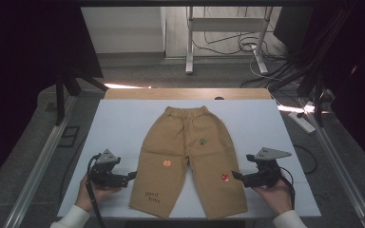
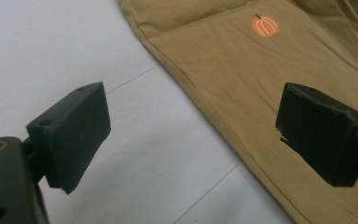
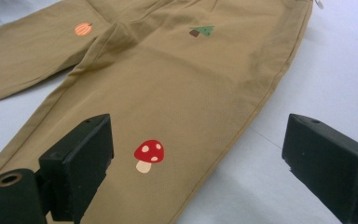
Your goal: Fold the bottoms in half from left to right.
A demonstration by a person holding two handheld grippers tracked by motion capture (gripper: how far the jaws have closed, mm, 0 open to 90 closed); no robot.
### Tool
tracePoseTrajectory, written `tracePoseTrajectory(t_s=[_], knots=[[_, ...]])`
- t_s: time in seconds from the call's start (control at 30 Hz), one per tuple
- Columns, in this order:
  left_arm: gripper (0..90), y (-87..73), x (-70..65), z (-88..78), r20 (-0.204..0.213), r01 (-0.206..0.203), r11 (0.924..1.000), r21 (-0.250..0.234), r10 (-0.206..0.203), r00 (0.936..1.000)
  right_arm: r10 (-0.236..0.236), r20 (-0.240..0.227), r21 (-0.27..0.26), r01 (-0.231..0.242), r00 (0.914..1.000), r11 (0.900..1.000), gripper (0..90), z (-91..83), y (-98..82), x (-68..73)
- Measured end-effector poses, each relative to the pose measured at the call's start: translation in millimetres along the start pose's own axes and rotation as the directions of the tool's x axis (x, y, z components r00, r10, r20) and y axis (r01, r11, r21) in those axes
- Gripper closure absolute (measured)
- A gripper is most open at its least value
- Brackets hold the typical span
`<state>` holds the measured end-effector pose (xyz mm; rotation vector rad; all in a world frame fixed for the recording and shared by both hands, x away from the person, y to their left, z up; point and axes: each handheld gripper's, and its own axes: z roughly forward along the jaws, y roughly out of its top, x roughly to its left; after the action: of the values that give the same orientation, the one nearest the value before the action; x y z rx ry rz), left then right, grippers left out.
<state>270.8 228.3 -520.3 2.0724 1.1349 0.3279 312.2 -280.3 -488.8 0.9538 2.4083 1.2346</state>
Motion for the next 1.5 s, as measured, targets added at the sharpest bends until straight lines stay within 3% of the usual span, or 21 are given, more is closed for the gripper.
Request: tracePoseTrajectory(t_s=[0.4,0.5,0.77,0.9,1.07,1.17,1.33,1.5], knots=[[10.1,2.1,1.3,-1.9,0.005,0.012,0.9999,-0.012,-0.012,0.9999,-0.001,-0.001,0.001,0.001,1.0000,1.000,9.3,2.3,0.5,0.8],[10.2,2.4,2.4,-3.5,0.002,0.015,0.9998,-0.015,-0.015,0.9999,0.021,-0.002,0.002,-0.021,0.9998,1.000,9.3,5.5,1.4,-0.7],[10.5,0.9,2.0,-5.0,0.023,0.013,0.9995,-0.030,-0.012,0.9997,0.000,-0.001,0.011,0.000,1.0000,1.000,9.3,5.3,4.8,8.1],[10.6,3.3,0.5,-3.9,0.025,-0.008,0.9997,-0.025,0.008,0.9997,0.002,-0.001,0.005,-0.002,1.0000,1.000,9.3,7.0,7.4,9.3],[10.6,4.5,2.7,-1.0,0.027,-0.001,0.9998,-0.020,0.001,0.9996,0.013,-0.026,0.018,-0.013,0.9996,1.000,9.3,12.1,8.5,11.4],[10.6,3.9,3.9,0.3,0.022,-0.001,1.0000,-0.009,0.002,0.9998,-0.007,-0.015,0.020,0.007,0.9999,1.000,9.3,12.3,9.2,15.0],[11.2,4.1,3.0,0.2,0.017,-0.004,1.0000,-0.007,0.004,0.9999,0.003,-0.023,0.048,-0.002,0.9997,0.999,9.4,13.7,10.9,17.0],[11.1,4.9,2.4,1.4,0.016,-0.006,1.0000,-0.002,0.006,0.9999,0.010,-0.018,0.038,-0.009,0.9998,0.999,9.4,14.2,15.1,19.9]])
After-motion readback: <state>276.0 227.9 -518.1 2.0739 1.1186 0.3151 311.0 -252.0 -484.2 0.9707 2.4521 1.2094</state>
